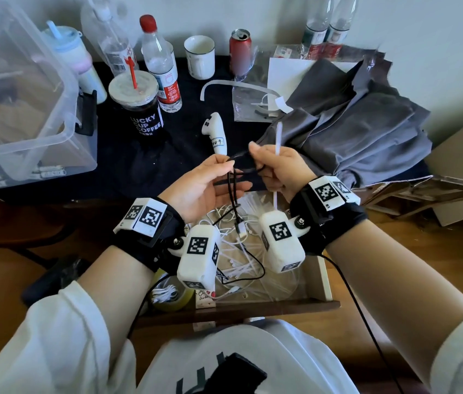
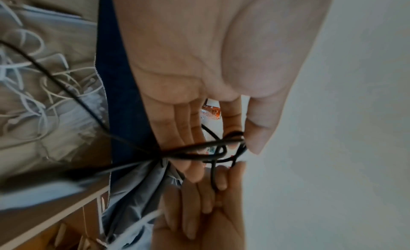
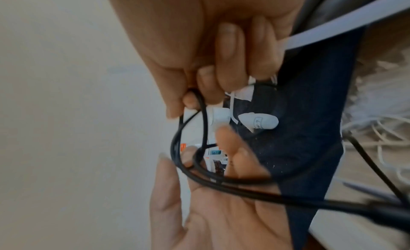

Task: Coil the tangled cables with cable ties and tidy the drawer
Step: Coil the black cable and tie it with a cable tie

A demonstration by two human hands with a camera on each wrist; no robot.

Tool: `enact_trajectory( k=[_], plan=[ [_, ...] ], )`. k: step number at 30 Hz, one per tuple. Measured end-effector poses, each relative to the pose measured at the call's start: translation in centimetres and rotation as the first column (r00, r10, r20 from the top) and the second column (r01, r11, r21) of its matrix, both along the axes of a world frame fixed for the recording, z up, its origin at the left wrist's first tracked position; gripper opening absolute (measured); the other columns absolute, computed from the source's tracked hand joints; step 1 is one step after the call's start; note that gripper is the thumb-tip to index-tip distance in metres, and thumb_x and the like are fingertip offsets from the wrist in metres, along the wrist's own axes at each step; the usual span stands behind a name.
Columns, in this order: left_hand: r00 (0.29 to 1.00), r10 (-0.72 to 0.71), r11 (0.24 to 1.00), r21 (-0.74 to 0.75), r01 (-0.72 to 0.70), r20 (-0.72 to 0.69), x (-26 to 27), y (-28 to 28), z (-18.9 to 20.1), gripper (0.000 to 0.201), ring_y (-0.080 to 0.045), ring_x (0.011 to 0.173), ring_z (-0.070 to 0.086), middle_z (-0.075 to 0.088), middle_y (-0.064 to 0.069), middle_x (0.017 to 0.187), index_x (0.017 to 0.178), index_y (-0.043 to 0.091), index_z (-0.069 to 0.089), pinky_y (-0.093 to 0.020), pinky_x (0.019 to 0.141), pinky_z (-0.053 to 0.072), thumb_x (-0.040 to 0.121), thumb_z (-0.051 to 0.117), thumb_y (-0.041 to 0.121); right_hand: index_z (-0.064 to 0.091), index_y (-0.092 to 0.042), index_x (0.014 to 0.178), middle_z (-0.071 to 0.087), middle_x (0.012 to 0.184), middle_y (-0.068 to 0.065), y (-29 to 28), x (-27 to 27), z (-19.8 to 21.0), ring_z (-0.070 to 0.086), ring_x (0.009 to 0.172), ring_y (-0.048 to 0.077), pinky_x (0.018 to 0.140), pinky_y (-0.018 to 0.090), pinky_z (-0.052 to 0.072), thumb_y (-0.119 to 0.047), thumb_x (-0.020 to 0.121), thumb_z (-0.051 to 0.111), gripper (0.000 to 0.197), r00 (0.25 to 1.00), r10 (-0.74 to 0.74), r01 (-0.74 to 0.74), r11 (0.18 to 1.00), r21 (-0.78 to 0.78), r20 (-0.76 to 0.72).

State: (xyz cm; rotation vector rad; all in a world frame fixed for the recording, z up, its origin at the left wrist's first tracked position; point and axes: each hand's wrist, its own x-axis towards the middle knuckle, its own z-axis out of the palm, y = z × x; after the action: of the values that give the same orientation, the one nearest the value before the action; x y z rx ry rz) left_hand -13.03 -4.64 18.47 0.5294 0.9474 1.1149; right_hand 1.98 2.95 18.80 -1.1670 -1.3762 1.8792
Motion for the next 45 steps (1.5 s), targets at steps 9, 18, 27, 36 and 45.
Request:
enact_trajectory(
  k=[9, 18, 27, 36, 45],
  plan=[
    [0.978, 0.039, 0.999, 0.002, -0.040, -0.205, -0.9, -0.3, -0.1, 0.018, -0.011, 0.059, 0.065, 0.063, -0.003, 0.075, 0.078, 0.012, 0.050, -0.020, 0.051, 0.051, 0.096, 0.047, 0.010, 0.052, -0.015, 0.055, 0.033, 0.043, -0.004, 0.2, 0.7, -0.2, 0.020, 0.033, 0.008, 0.042, 0.020, 0.009, -0.047, 0.088, 0.053, 0.046, 0.979, 0.131, -0.110, 0.985, -0.136, 0.158],
    [0.993, 0.070, 0.997, -0.012, -0.071, -0.092, -0.4, -0.2, -0.2, 0.017, -0.012, 0.061, 0.065, 0.070, -0.005, 0.084, 0.078, 0.013, 0.051, -0.022, 0.058, 0.054, 0.095, 0.048, 0.013, 0.046, -0.012, 0.056, 0.030, 0.038, -0.006, 0.6, 0.6, -0.8, 0.020, 0.026, 0.005, 0.034, 0.011, 0.012, -0.024, 0.091, 0.056, 0.039, 0.966, -0.245, 0.255, 0.956, -0.147, 0.080],
    [0.976, 0.214, 0.976, -0.014, -0.215, -0.044, -0.1, -0.1, -0.4, 0.019, -0.014, 0.065, 0.068, 0.070, -0.018, 0.095, 0.081, 0.015, 0.050, -0.022, 0.057, 0.054, 0.099, 0.044, 0.015, 0.043, -0.010, 0.059, 0.031, 0.033, -0.007, 0.9, 0.4, -0.9, 0.020, 0.023, 0.005, 0.034, 0.010, 0.013, -0.022, 0.095, 0.047, 0.038, 0.945, -0.324, 0.320, 0.907, -0.274, 0.034],
    [0.984, 0.155, 0.987, -0.024, -0.157, -0.086, 0.4, -0.4, -0.4, 0.016, -0.023, 0.072, 0.071, 0.070, -0.021, 0.096, 0.082, 0.015, 0.048, -0.028, 0.064, 0.057, 0.098, 0.045, 0.019, 0.045, -0.013, 0.062, 0.035, 0.041, -0.006, 1.4, 0.5, -1.9, 0.018, 0.023, 0.005, 0.030, 0.012, 0.011, -0.024, 0.097, 0.041, 0.037, 0.927, -0.372, 0.364, 0.849, -0.384, 0.055],
    [0.972, 0.132, 0.990, -0.017, -0.138, -0.193, -0.3, -0.9, -0.5, 0.020, -0.011, 0.058, 0.065, 0.071, -0.019, 0.094, 0.075, 0.014, 0.046, -0.020, 0.054, 0.053, 0.091, 0.056, 0.006, 0.042, -0.017, 0.050, 0.029, 0.052, -0.003, 2.0, 1.6, -0.6, 0.017, 0.031, 0.008, 0.036, 0.015, 0.012, -0.020, 0.083, 0.054, 0.035, 0.946, -0.321, 0.320, 0.904, -0.284, 0.044]
  ],
)
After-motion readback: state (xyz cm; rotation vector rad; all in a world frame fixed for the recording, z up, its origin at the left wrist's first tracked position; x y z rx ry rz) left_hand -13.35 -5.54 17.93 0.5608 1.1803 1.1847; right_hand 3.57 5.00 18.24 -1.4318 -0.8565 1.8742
